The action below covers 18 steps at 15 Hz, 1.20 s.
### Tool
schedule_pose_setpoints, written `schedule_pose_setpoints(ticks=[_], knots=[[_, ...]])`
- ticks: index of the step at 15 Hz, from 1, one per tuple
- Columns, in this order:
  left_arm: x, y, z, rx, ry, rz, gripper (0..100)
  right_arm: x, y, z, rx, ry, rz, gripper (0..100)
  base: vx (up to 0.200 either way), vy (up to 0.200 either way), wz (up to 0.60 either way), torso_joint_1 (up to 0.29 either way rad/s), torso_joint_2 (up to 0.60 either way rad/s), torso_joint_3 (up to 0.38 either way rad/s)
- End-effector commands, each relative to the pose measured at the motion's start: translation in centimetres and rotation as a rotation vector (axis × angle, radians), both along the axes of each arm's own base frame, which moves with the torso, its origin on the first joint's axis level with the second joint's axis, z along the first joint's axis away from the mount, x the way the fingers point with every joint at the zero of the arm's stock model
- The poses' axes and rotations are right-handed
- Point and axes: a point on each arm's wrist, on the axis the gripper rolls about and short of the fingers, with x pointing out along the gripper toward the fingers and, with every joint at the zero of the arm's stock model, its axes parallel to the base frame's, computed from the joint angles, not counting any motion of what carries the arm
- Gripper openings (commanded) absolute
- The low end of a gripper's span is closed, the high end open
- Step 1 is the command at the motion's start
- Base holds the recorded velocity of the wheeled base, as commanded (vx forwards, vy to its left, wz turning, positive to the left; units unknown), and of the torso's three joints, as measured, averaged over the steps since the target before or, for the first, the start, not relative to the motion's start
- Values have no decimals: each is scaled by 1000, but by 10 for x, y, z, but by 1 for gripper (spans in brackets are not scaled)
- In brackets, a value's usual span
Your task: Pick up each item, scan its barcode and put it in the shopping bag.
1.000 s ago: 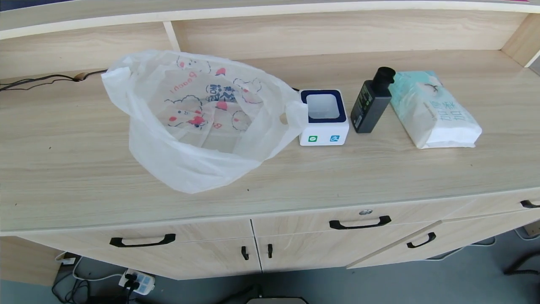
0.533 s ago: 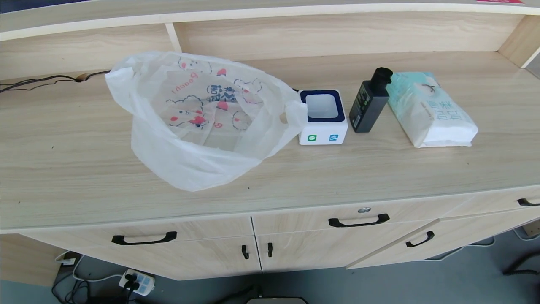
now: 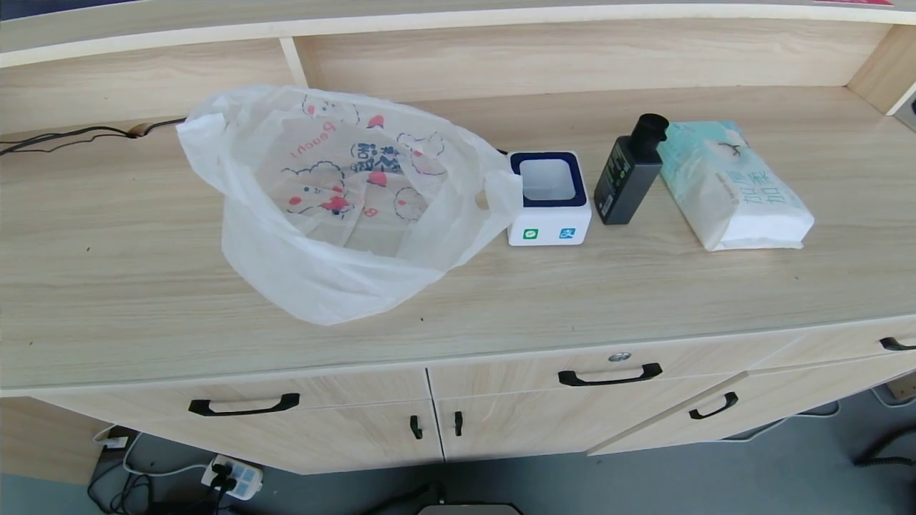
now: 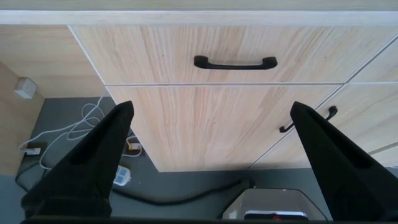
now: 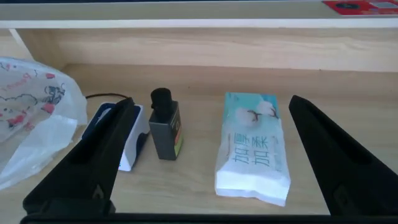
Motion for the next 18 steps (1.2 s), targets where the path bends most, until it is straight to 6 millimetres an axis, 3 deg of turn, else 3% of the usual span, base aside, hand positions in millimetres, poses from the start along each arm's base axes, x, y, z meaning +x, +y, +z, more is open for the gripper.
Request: schedule_pose_setpoints(ticks=[1, 3, 4, 7, 9, 11, 15, 18], knots=[[0, 0, 0, 0, 0, 1, 100, 45, 26, -37, -22, 155, 82, 100, 0, 0, 0, 0, 0, 0], [0, 0, 1, -2, -5, 1, 100, 42, 28, -61, -33, 226, 101, 100, 0, 0, 0, 0, 0, 0], [0, 0, 1, -2, -5, 1, 100, 44, 29, -63, -31, 225, 102, 100, 0, 0, 0, 0, 0, 0], [0, 0, 0, 3, -2, -1, 100, 65, 44, -65, -26, 174, 161, 100, 0, 0, 0, 0, 0, 0], [0, 0, 0, 0, -2, -1, 100, 82, 50, -79, -69, 197, 152, 100, 0, 0, 0, 0, 0, 0], [0, 0, 0, 0, -2, 1, 100, 88, 52, -77, -67, 192, 153, 100, 0, 0, 0, 0, 0, 0], [0, 0, 0, 0, -2, 1, 100, 89, 51, -77, -70, 191, 142, 100, 0, 200, 0, 4, 0, 1], [0, 0, 0, 0, -3, -1, 100, 93, 50, -80, -70, 207, 134, 100, 0, 0, 0, 0, 0, 0]])
